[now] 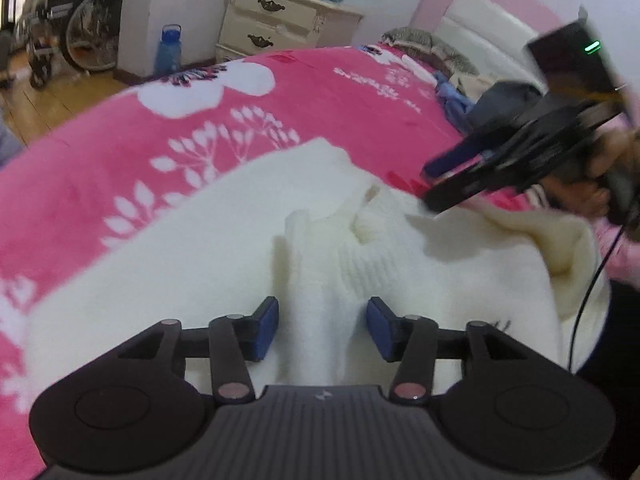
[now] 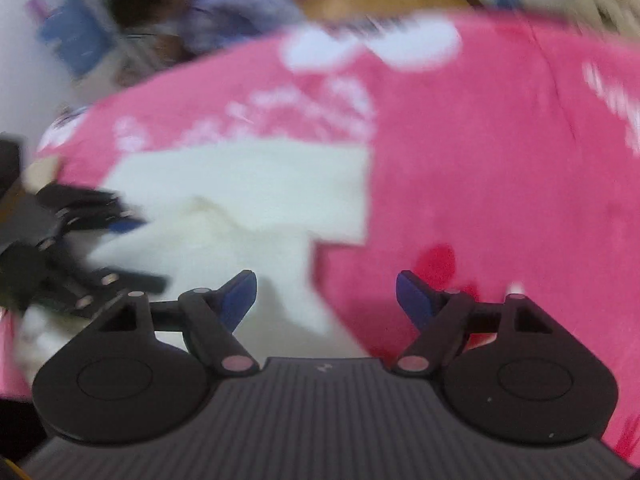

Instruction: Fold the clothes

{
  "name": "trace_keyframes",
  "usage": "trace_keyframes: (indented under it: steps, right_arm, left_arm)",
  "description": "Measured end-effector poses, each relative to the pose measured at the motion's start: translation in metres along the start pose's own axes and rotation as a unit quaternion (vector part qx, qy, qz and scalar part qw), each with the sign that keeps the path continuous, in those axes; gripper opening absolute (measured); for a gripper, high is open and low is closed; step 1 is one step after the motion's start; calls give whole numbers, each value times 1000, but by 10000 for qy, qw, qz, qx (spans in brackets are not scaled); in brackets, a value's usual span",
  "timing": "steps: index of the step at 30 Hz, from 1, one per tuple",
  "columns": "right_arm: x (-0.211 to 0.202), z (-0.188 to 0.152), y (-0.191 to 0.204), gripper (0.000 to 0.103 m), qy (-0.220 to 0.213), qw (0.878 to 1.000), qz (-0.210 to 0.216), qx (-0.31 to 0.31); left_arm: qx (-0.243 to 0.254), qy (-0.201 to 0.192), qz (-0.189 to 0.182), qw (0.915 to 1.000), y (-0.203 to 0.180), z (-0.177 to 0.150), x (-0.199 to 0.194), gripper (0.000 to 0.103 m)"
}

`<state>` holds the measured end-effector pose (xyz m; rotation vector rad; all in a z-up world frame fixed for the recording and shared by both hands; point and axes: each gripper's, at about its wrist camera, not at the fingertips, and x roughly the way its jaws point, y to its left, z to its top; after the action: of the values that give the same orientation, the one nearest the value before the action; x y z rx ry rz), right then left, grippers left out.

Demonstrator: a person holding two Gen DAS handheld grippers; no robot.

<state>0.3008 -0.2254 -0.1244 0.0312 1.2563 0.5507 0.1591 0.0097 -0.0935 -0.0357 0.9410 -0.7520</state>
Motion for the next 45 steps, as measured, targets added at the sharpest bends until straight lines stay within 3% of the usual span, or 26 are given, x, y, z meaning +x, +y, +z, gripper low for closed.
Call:
trace_keyframes:
  steps: [2, 4, 7, 13, 17, 20, 25, 29, 31, 34, 38, 41, 45]
  right_arm:
    - [14, -5, -11, 78, 317, 9977, 237, 545]
    - [21, -14, -17, 79, 522, 9929, 484, 955]
    - [13, -23, -1, 72, 722, 9902, 847, 843]
    - [17, -15, 20, 43, 1152, 9923, 352, 292]
    - [37, -9, 32, 40, 1445, 9892, 65, -219]
    - [35, -9, 30, 36, 1403, 9890, 149, -451]
    - [-13, -37, 33, 12, 526, 9943, 275, -886]
    - [-73, -79, 34, 11, -985, 9860, 496, -1252]
    - [-92, -91, 30, 10, -1480, 9772, 559, -1414]
    - [-120, -101, 27, 10, -2156, 9582, 734, -1732]
    - [-166, -95, 6, 9, -3138, 9200, 1228, -2001]
    - [-173, -103, -9, 9, -3833, 8907, 1429, -1984]
    - [-162, -106, -29, 9, -4213, 8771, 1757, -1491]
  left_arm:
    - [-39, -165, -163, 9997, 4, -5, 0, 46]
    - [-98, -334, -349, 9988, 9, -12, -2, 29]
    - [-266, -589, -576, 9963, 19, -20, -4, 21]
    - [-377, -797, -834, 9926, 26, -26, 4, 17]
    - [-353, -815, -837, 9925, 25, -27, 8, 20]
    - [-215, -752, -655, 9948, 19, -26, 10, 22]
    - [539, -813, 120, 9952, -19, -24, -4, 9]
    - [855, -1088, 659, 9882, -58, -19, -31, 8]
    - [843, -1282, 965, 9834, -82, -10, -50, 8]
    - [795, -1507, 1492, 9740, -122, 13, -77, 8]
    - [864, -1718, 2271, 9547, -179, 55, -105, 8]
    - [900, -1575, 2801, 9427, -212, 80, -111, 8]
    - [915, -1161, 3431, 9276, -248, 100, -102, 8]
